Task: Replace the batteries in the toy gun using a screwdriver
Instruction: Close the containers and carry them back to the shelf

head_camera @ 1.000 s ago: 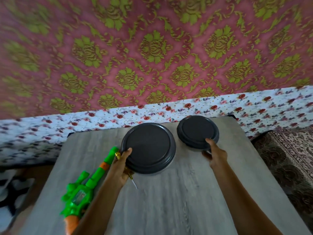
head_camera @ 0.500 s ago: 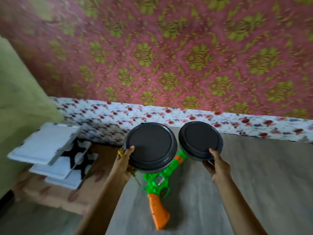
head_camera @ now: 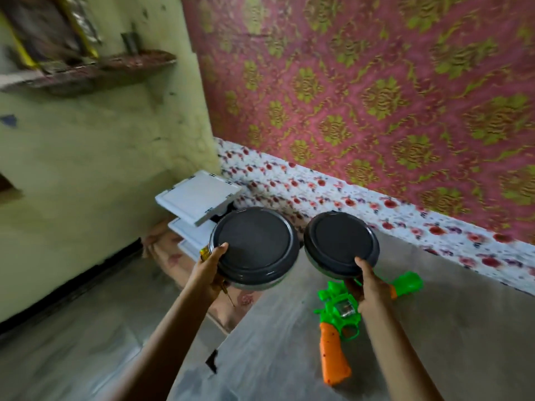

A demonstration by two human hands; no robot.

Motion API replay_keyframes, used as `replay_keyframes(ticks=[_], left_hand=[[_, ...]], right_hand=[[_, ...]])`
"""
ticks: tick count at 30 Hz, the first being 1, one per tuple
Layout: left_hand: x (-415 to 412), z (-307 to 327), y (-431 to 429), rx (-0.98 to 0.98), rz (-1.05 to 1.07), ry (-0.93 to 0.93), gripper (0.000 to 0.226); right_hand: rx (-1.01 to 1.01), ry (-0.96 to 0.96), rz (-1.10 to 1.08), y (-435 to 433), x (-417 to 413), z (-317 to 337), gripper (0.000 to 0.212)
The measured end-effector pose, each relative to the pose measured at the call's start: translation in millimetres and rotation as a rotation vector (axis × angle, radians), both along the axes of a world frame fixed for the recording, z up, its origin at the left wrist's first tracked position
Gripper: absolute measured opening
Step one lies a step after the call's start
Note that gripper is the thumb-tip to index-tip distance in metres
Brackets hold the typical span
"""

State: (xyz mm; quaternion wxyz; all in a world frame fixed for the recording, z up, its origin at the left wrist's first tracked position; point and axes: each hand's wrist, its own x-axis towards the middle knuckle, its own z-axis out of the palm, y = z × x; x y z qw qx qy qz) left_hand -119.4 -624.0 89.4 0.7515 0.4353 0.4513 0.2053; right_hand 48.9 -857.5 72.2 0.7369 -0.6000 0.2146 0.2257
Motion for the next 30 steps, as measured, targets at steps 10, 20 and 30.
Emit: replay_keyframes(ticks=[10,20,30], left_hand=[[-63.9,-14.3,96.5,0.021,0.099,-0.057,0.028],[-112.5,-21.8,271.8,-0.009,0.091,-0.072,0.03],[-119.7,-19.0,397.7,0.004,0.051,-0.057,0.021]], right_hand=[[0.001,0.022,0.066,108.1,-39.6,-3.3,0.025],[0.043,0.105,-0.002,290.2,-97.2,-5.4,0.077],[0.078,0.099,-0.024,412.6,-109.7,-0.7,0.057]])
